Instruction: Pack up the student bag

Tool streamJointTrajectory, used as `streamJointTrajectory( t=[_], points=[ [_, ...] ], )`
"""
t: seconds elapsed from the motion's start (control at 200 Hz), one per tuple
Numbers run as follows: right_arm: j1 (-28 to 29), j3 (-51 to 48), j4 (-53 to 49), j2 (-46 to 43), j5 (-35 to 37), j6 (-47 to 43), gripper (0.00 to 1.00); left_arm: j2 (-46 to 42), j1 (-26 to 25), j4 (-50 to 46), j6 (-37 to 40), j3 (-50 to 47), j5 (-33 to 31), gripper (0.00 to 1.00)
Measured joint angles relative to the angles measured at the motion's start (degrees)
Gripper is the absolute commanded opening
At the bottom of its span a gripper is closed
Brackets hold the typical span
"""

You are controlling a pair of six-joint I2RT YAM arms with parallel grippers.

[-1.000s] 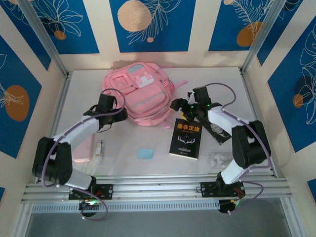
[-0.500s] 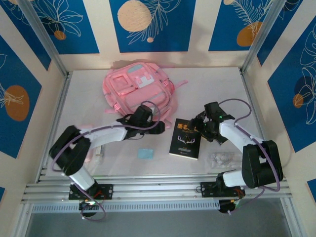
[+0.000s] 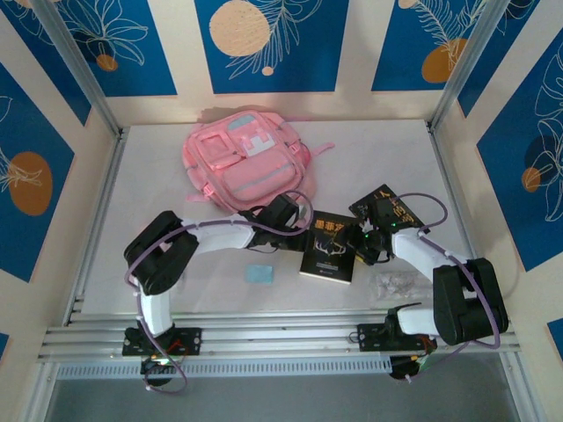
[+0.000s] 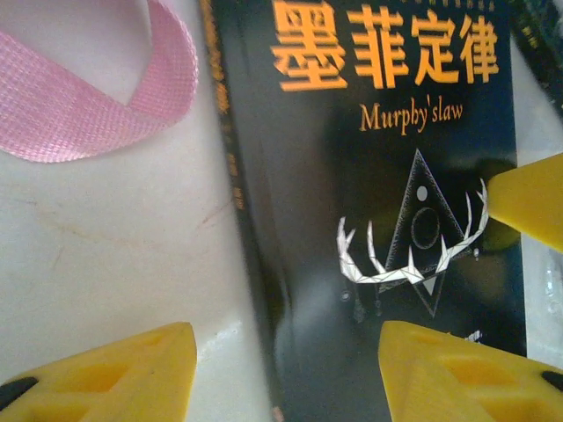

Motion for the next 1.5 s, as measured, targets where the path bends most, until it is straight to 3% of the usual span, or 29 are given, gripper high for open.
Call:
streamJointTrajectory(
  t=[0.395,0.675,0.825,0.905,1.0,1.105,1.255,1.501],
  points=[
    [-2.2,0.0,3.7,0.1,-7.8,1.5,0.48,3.6,0.0,-3.4,0.6,3.2,-0.6,0.48],
    [-1.9,1.4,3.4,-2.2,-11.1,1.7,0.46,3.8,-0.1,-3.9,0.6,3.5,-1.0,0.49],
    [-1.7,1.7,4.0,-2.8,-13.0,1.8,0.40,4.0,-0.1,-4.5,0.7,4.0,-1.0,0.49],
    [-1.6,1.7,4.3,-2.6,-13.6,1.6,0.32,4.0,-0.1,-4.9,0.7,4.2,-1.0,0.50],
    [-1.5,2.0,4.2,-1.7,-13.6,1.6,0.10,4.0,-0.1,-5.1,0.7,4.3,-1.0,0.53],
    [-1.4,3.1,3.4,-0.7,-13.5,0.9,0.01,3.8,0.2,-5.1,0.9,4.3,-1.0,0.60],
    [-1.3,6.6,1.0,-0.5,-13.5,0.0,0.00,1.4,2.1,-5.2,0.7,3.6,-1.2,0.68],
    [0.2,20.3,-5.9,1.8,-15.0,-3.1,0.00,-9.8,10.8,-2.3,-0.1,0.1,-2.1,0.73]
  ],
)
